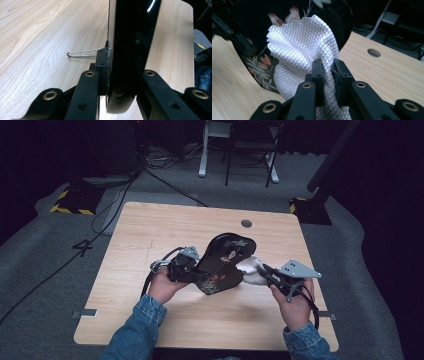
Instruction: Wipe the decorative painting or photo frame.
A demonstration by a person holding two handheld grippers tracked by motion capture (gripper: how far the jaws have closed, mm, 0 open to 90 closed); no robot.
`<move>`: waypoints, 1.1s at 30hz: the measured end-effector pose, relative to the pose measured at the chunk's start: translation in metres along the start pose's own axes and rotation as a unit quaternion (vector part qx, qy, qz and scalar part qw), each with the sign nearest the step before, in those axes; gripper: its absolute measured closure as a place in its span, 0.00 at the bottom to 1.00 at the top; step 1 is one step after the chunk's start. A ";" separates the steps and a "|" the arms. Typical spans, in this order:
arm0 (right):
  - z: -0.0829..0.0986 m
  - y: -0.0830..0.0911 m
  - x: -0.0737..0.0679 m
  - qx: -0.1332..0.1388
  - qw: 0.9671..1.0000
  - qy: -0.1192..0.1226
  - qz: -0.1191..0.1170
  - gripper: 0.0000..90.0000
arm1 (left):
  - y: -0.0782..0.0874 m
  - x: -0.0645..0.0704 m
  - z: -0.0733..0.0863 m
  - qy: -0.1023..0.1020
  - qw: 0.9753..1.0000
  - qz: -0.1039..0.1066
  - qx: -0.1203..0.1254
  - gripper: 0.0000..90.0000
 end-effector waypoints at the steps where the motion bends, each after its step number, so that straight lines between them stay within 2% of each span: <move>1: -0.003 0.001 0.001 0.003 1.000 0.000 -0.002 0.89 | 0.000 0.000 0.000 0.000 1.000 0.000 0.001 0.86; 8: -0.031 0.006 0.004 0.026 0.999 -0.002 -0.022 0.89 | 0.003 -0.001 0.002 0.005 1.000 0.000 0.004 0.84; 12: -0.049 0.008 0.008 0.039 0.999 0.010 -0.021 0.89 | 0.004 -0.001 0.002 0.003 1.000 -0.004 0.006 0.85; 13: -0.049 0.008 0.008 0.039 0.999 0.010 -0.021 0.89 | 0.004 -0.001 0.002 0.002 1.000 -0.005 0.007 0.85; 19: -0.075 0.005 0.011 0.053 0.998 0.017 -0.023 0.89 | 0.004 0.001 0.002 0.002 1.000 -0.001 0.005 0.86; 26: -0.095 -0.002 0.011 0.064 0.997 0.021 -0.030 0.89 | 0.004 0.001 0.002 0.000 1.000 0.001 0.004 0.87; 33: -0.107 -0.008 0.015 0.070 0.997 0.021 -0.025 0.89 | 0.004 0.001 0.002 -0.001 1.000 0.002 0.002 0.87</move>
Point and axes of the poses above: each handheld gripper's, and its own axes: y roughly backward along the jaws, z roughly out of its underside, x roughly to its right, the point moved 8 cm from there along -y, roughly forward along the jaws, and after that the axes turned 15 degrees about y, right-handed, at the moved point
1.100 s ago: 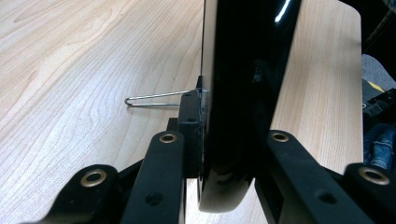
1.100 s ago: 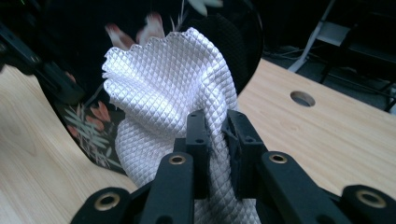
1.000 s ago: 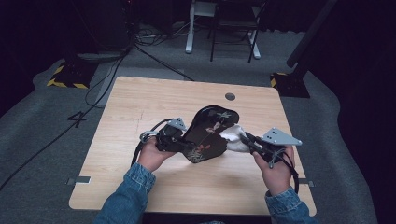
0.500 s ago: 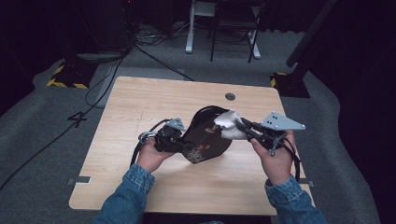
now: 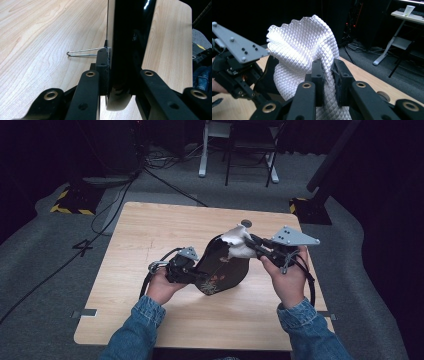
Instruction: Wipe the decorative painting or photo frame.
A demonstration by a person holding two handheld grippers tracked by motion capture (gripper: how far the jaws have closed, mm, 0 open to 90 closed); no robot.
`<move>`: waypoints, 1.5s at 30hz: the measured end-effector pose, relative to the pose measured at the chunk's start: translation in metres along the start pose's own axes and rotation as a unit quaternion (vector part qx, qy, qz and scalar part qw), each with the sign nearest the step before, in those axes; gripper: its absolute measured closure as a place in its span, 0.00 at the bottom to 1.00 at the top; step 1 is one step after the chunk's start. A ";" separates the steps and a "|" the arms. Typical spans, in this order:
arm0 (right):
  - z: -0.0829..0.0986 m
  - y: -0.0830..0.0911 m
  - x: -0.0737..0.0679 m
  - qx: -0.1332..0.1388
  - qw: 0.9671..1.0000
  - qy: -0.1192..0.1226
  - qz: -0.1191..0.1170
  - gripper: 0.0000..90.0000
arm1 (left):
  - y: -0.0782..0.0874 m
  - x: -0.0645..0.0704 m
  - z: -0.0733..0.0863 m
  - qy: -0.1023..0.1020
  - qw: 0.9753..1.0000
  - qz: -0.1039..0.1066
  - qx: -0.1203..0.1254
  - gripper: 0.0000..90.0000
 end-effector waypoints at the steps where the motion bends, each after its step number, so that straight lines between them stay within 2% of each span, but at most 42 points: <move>1: -0.003 -0.002 0.002 0.003 1.000 0.001 0.002 0.89 | 0.000 0.000 0.000 0.000 1.000 0.001 0.001 0.88; 5: -0.010 -0.008 0.004 0.004 1.000 0.001 0.007 0.89 | 0.000 0.001 0.000 -0.003 1.000 0.002 -0.002 0.88; 18: -0.015 -0.023 0.009 -0.009 1.000 0.013 0.024 0.89 | 0.000 0.000 0.001 -0.008 1.000 0.002 -0.002 0.88; 29: 0.002 -0.031 0.015 -0.045 0.998 0.015 0.028 0.89 | 0.000 0.000 0.001 -0.008 1.000 0.002 -0.002 0.88; 45: 0.022 -0.028 0.023 -0.076 0.996 0.021 0.043 0.89 | 0.000 0.000 0.001 -0.008 1.000 0.001 -0.002 0.88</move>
Point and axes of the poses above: each handheld gripper's, and its own axes: y roughly backward along the jaws, z roughly out of its underside, x roughly to its right, the point moved 8 cm from there along -y, roughly forward along the jaws, and after that the axes turned 15 degrees about y, right-handed, at the moved point
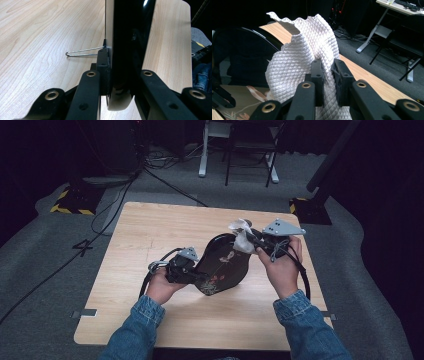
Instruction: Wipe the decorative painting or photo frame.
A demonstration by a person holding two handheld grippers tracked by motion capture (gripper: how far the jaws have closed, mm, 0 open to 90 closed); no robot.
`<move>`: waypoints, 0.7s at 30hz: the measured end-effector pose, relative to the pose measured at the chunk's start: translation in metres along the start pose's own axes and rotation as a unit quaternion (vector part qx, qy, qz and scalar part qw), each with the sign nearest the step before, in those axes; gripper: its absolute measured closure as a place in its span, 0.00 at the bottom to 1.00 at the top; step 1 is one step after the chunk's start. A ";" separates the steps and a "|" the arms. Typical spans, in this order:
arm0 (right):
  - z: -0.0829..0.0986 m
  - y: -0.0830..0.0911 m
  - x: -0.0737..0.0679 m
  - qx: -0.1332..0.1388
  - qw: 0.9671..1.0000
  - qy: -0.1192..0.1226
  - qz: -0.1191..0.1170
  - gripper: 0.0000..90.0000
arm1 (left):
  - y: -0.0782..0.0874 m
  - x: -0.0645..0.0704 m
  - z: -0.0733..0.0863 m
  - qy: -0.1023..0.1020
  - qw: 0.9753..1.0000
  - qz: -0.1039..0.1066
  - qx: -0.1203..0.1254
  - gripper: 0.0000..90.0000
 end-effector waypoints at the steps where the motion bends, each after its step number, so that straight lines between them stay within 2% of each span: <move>1: 0.002 0.000 0.001 -0.002 1.000 -0.001 0.001 0.89 | 0.000 0.000 0.000 0.000 1.000 0.000 0.000 0.88; 21: 0.028 0.001 0.010 -0.031 0.999 -0.006 0.013 0.88 | 0.000 0.000 0.000 0.001 1.000 0.001 0.001 0.88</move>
Point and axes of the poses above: each handheld gripper's, and its own axes: y roughly backward along the jaws, z roughly out of its underside, x roughly to its right, the point moved 8 cm from there along -y, roughly forward along the jaws, and after that the axes turned 15 degrees about y, right-handed, at the moved point
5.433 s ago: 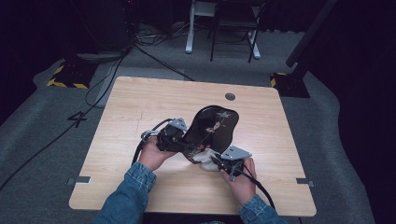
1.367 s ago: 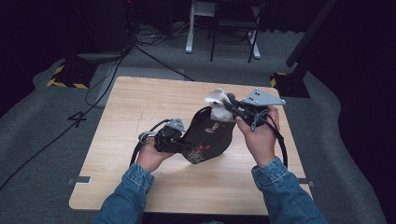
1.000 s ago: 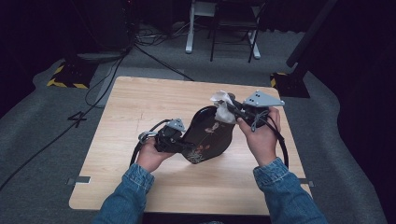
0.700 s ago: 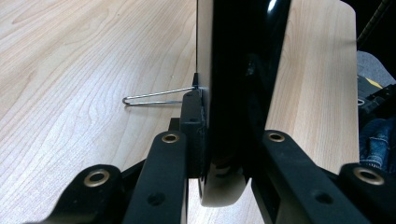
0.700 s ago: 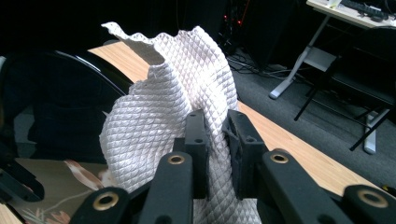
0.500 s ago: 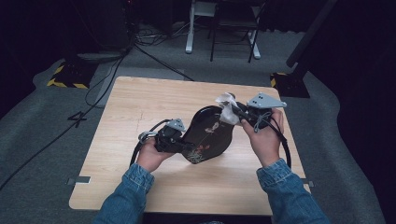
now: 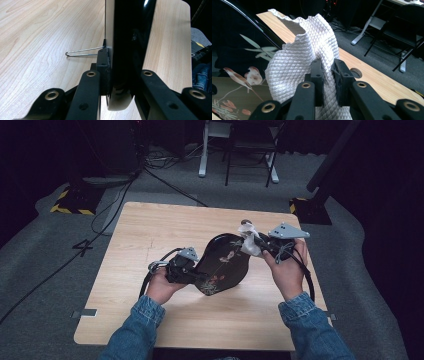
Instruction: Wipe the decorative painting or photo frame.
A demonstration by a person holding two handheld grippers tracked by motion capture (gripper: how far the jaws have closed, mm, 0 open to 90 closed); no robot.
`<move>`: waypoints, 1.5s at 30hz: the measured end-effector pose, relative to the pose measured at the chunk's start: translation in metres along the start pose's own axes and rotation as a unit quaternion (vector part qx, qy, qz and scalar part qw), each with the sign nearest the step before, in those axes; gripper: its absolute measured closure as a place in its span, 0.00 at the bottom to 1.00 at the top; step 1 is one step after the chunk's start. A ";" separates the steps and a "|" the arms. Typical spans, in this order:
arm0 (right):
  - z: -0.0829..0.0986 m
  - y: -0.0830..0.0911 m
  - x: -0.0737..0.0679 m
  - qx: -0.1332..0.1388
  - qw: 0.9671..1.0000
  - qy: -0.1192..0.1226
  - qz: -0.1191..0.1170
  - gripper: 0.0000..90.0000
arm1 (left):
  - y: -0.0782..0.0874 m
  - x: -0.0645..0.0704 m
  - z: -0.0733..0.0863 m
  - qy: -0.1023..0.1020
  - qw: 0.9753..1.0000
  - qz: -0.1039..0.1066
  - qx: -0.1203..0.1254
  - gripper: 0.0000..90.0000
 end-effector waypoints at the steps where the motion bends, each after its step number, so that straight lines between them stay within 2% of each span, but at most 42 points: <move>1: 0.001 0.000 0.000 0.000 1.000 -0.001 0.001 0.88 | 0.000 0.000 0.000 0.000 1.000 0.000 0.000 0.88; 21: 0.027 -0.004 -0.001 -0.024 1.000 -0.009 0.001 0.88 | 0.000 0.000 0.000 0.000 1.000 0.001 0.000 0.88; 37: 0.052 -0.010 -0.012 -0.049 0.999 -0.010 -0.014 0.88 | 0.000 0.000 0.000 0.000 1.000 0.000 -0.001 0.88; 45: 0.057 -0.012 -0.019 -0.056 0.998 -0.004 -0.017 0.88 | -0.001 0.000 0.000 0.001 1.000 0.001 -0.003 0.88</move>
Point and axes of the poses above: each handheld gripper's, and its own axes: y roughly backward along the jaws, z roughly out of its underside, x roughly to its right, the point moved 8 cm from there along -y, roughly forward along the jaws, and after that the axes turned 15 degrees about y, right-handed, at the moved point
